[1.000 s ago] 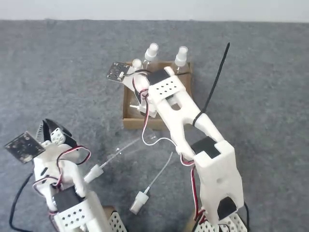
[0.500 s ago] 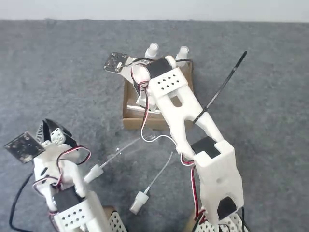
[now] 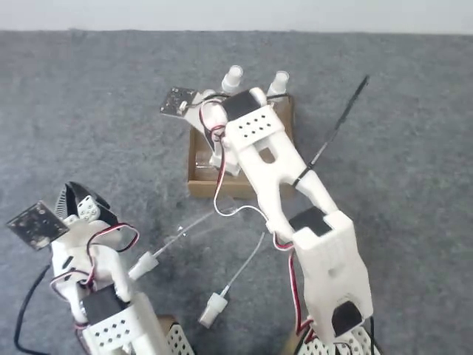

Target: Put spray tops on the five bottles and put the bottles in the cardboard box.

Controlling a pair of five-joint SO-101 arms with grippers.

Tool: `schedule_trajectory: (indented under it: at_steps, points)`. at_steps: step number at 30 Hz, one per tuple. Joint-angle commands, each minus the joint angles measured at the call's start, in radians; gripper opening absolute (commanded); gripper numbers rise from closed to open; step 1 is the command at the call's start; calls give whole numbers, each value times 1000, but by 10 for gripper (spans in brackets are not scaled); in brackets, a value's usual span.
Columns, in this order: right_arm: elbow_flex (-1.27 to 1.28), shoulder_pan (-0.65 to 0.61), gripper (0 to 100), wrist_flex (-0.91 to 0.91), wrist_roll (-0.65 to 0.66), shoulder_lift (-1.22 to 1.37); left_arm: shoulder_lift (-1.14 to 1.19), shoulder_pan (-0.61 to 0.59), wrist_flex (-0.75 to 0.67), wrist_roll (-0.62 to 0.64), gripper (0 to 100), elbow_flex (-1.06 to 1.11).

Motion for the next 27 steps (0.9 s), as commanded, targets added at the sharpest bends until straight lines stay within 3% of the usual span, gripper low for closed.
schedule_trajectory:
  at_steps: [1,27]
  points:
    - [-49,-10,174,-8,12,18,-15,-2,-31,3,12,-13]
    - [-49,-4,165,-65,14,188,-15,-2,-18,3,12,-13]
